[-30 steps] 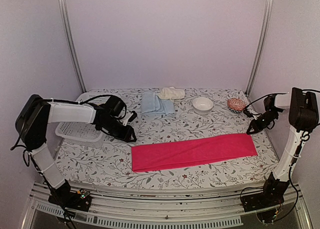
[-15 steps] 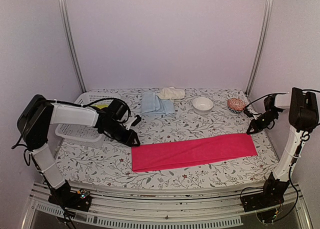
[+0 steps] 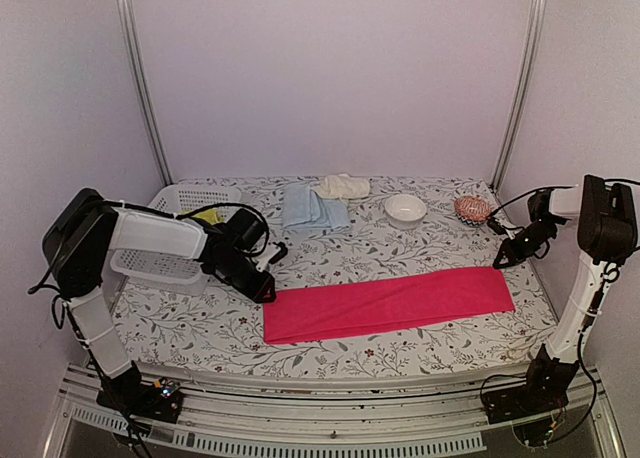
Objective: Roll the towels
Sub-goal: Pick up the towel from the center of the board.
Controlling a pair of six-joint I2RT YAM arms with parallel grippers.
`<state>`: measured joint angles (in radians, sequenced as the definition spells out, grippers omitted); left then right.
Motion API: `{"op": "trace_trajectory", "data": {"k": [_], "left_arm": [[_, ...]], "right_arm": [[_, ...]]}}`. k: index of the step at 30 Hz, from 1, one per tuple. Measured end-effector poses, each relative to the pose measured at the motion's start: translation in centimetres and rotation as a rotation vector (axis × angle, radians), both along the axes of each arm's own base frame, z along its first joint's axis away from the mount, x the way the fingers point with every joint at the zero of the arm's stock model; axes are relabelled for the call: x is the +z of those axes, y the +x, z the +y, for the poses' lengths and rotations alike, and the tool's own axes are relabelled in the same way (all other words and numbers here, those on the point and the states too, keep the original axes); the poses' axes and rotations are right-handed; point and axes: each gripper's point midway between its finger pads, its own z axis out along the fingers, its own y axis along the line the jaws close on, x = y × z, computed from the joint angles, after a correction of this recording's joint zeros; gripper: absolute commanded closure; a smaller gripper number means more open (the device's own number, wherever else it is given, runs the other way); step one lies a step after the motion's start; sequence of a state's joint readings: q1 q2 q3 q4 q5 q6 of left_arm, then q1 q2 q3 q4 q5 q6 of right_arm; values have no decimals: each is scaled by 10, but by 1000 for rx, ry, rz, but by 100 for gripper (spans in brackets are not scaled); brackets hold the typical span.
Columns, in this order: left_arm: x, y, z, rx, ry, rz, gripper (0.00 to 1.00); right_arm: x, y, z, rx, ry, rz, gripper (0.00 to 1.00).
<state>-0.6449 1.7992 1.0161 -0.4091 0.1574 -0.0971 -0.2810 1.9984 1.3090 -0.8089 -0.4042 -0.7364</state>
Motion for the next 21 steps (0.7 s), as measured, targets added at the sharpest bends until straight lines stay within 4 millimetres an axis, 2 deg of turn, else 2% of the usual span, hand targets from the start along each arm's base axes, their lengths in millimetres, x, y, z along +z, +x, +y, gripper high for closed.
{"op": "trace_trajectory", "data": {"k": [7,10,15,21], "left_arm": [[-1,11,0,11,74,-53,66],[-1,11,0,12,75,-54,74],[-1,14,3,26,69,-49,81],[0,19,7,39,77,-62,96]], "right_arm": [[0,0,0,0,-1,0,97],[0,0,0,0,-1,0,97],[0,0,0,-1,-2,0,97],[0,1,-1,-12,-5,2,98]]}}
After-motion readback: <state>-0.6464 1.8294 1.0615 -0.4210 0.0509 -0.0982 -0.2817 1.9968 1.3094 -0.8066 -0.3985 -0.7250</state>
